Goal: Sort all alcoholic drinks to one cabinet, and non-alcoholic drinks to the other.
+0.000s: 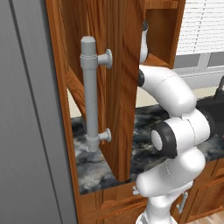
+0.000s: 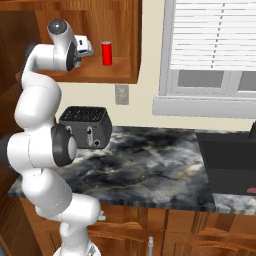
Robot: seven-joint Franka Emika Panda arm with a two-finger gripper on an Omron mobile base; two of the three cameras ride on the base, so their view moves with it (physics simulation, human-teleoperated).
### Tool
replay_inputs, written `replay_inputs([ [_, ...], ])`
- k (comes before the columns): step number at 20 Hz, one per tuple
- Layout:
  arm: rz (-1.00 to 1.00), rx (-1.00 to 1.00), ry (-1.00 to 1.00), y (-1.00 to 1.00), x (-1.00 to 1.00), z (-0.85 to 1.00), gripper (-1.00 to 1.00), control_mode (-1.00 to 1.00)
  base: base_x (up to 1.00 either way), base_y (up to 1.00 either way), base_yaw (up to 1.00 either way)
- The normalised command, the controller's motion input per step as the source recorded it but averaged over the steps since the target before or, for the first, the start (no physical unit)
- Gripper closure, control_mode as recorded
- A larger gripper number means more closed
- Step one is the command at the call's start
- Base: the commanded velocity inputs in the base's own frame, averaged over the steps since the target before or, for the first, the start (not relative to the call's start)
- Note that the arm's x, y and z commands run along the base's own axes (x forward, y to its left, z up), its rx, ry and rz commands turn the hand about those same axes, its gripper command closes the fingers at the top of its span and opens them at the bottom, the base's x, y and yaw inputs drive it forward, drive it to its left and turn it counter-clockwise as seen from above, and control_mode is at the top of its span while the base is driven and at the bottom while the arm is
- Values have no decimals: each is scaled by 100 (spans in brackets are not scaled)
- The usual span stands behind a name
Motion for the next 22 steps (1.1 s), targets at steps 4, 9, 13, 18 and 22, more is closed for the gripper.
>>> replay_inputs([
  [4, 0, 1, -3, 0, -3, 0, -100, -100, 0, 0, 0],
  [9, 0, 1, 0, -1, -40, 0, -100, -100, 0, 0, 0],
  [13, 0, 1, -2, -8, -56, 0, -100, -100, 0, 0, 0],
  [18, -1, 1, -5, -17, -58, 2, -100, -100, 0, 0, 0],
  [22, -1, 0, -8, -21, -59, 9, -100, -100, 0, 0, 0],
])
